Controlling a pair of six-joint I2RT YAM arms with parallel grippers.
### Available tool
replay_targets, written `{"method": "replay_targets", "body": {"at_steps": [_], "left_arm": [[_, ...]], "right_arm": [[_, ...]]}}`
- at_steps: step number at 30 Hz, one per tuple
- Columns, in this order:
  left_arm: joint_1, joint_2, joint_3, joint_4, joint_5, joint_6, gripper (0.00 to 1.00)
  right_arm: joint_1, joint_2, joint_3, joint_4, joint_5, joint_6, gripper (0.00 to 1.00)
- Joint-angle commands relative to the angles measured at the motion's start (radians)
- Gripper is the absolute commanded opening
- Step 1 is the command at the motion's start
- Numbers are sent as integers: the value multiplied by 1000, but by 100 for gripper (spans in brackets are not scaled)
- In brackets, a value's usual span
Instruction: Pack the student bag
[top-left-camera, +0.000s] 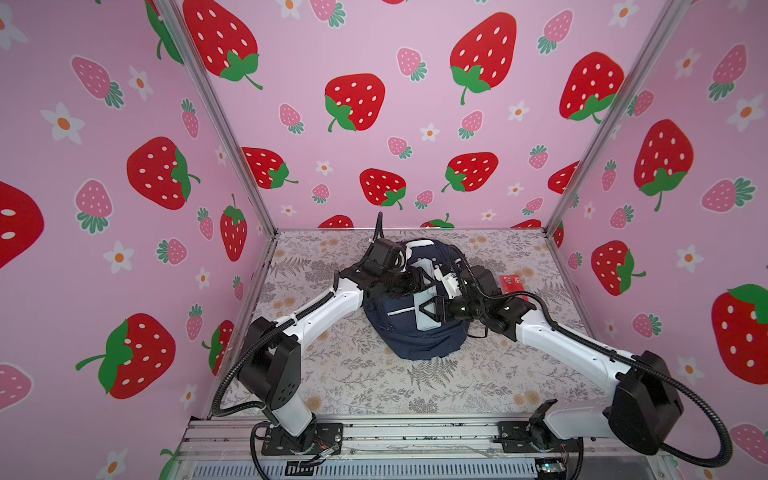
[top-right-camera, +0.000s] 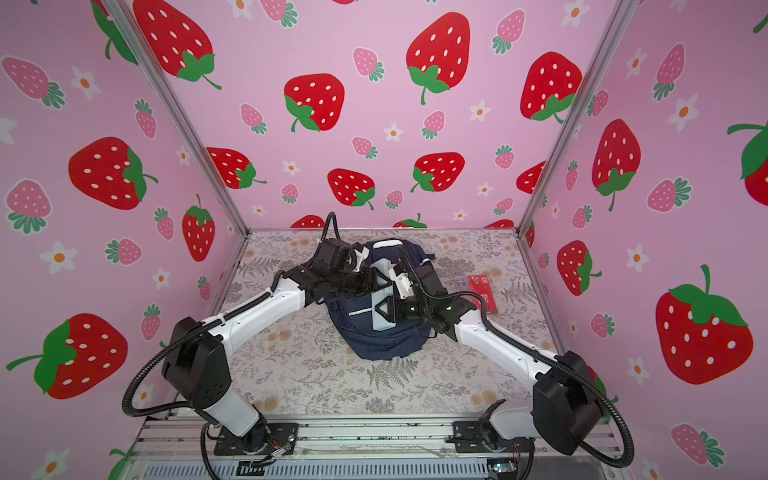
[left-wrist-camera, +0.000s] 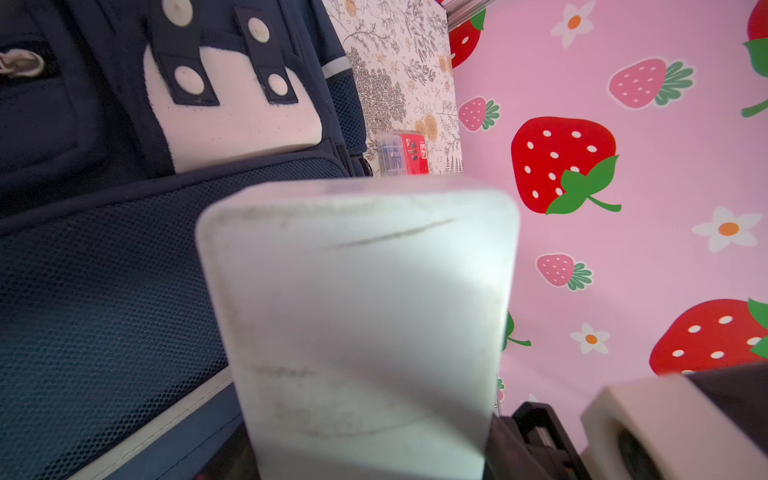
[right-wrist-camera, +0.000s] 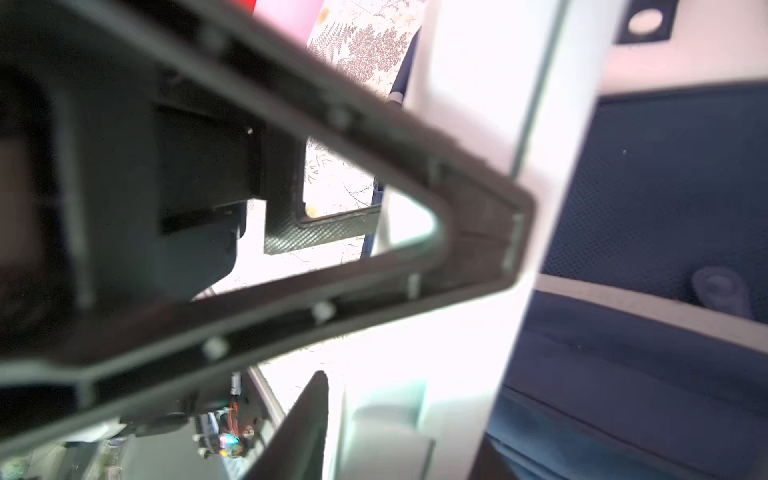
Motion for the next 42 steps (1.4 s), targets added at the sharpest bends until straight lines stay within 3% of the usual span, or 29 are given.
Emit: {"method": "replay_targets", "body": {"at_steps": [1,5,8,9,10,13,17,25,30,35,39,42], "left_arm": [[-2,-2,58,20,-5,16,47],[-2,-9,59,31,-1,14,57],[-1,-32,58,49,5,18,73],[3,-44,56,57,10,25,92],[9,-58,56,61,15,28,99],[61,-103,10,154,78,-19,99],[131,-149,-96,426,240,-161,99],[119,-161,-189,751,381,-279,96],[113,-148,-194,758,383,-283,94],[62,-93,-159,764,431,-276,92],[25,-59,-145,789,425,-281,85],[23,-31,-152,899,413,-359,78]], "right_arm": [[5,-3,29,-23,22,-9,29],[4,-12,25,-20,19,-7,19],[5,-26,23,-19,16,-10,15],[5,-34,22,-22,16,-14,14],[5,-47,20,-21,21,-16,14],[-2,-88,19,-22,28,-26,14],[-32,-142,13,7,-37,-21,14],[-132,-243,-72,222,-270,102,14],[-203,-296,-137,318,-357,173,14],[-252,-328,-236,520,-484,306,14],[-255,-331,-250,577,-516,343,15],[-255,-327,-263,624,-539,371,16]]}}
